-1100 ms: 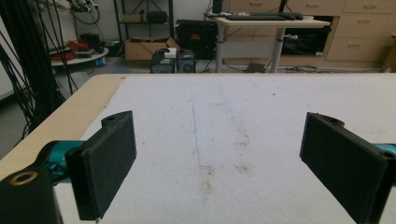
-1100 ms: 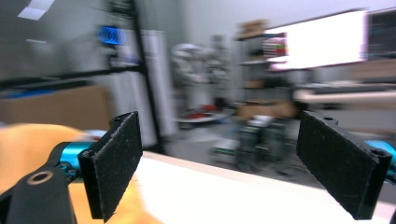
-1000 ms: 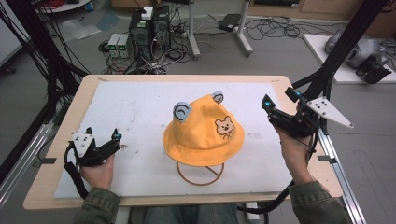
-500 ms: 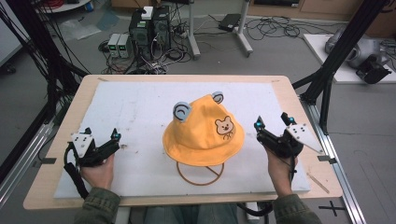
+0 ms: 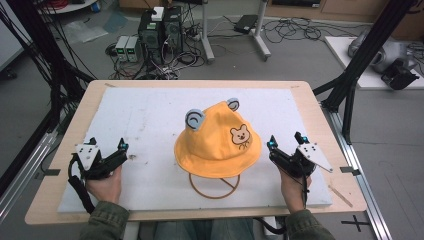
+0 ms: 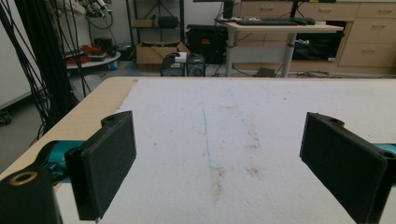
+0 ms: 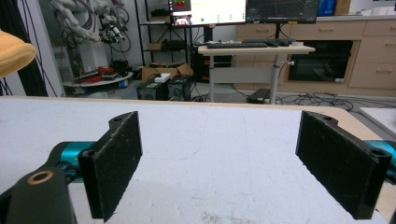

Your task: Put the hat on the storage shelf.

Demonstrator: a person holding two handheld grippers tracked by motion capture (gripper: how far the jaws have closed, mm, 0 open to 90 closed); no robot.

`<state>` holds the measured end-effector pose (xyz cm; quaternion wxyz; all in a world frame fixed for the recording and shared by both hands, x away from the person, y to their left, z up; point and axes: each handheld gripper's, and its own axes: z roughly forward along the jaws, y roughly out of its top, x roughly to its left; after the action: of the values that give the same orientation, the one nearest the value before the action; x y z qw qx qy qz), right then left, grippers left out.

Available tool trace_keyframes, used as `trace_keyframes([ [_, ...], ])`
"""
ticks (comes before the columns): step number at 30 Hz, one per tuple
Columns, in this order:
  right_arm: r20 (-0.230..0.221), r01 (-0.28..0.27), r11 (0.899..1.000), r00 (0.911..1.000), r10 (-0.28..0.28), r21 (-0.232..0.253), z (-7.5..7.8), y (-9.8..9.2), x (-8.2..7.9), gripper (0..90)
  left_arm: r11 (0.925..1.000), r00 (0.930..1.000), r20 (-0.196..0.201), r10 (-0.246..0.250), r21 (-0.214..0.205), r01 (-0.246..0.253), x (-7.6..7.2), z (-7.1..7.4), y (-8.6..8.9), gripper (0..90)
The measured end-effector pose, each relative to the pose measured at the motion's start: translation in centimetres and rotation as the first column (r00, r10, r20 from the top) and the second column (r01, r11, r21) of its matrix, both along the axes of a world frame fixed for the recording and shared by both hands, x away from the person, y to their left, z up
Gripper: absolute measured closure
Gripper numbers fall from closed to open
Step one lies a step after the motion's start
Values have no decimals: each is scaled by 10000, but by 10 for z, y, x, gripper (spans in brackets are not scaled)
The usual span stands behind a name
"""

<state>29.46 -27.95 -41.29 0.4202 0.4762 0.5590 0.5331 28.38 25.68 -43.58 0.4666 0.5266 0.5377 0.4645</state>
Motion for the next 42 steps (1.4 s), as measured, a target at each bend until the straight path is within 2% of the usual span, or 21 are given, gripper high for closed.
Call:
trace_keyframes([
  [10, -48, 17, 9992, 10000, -15, 396, -1, -3, 1, 134, 9999, 9999, 67, -82, 140, 81, 0, 2, -2, 110],
  [22, -38, 43, 9990, 10000, -42, 435, -3, -7, -1, 134, 9997, 9997, 127, -229, 129, 227, 0, 4, -8, 110],
  [34, -88, 11, 9996, 10000, -9, 294, -5, -7, 0, 133, 9998, 9997, 155, -196, 48, 195, -1, 5, -5, 110],
  [42, -137, 55, 9988, 9999, -49, 483, -6, -8, 0, 133, 9998, 9997, 139, -186, 22, 186, -2, 5, -5, 110],
])
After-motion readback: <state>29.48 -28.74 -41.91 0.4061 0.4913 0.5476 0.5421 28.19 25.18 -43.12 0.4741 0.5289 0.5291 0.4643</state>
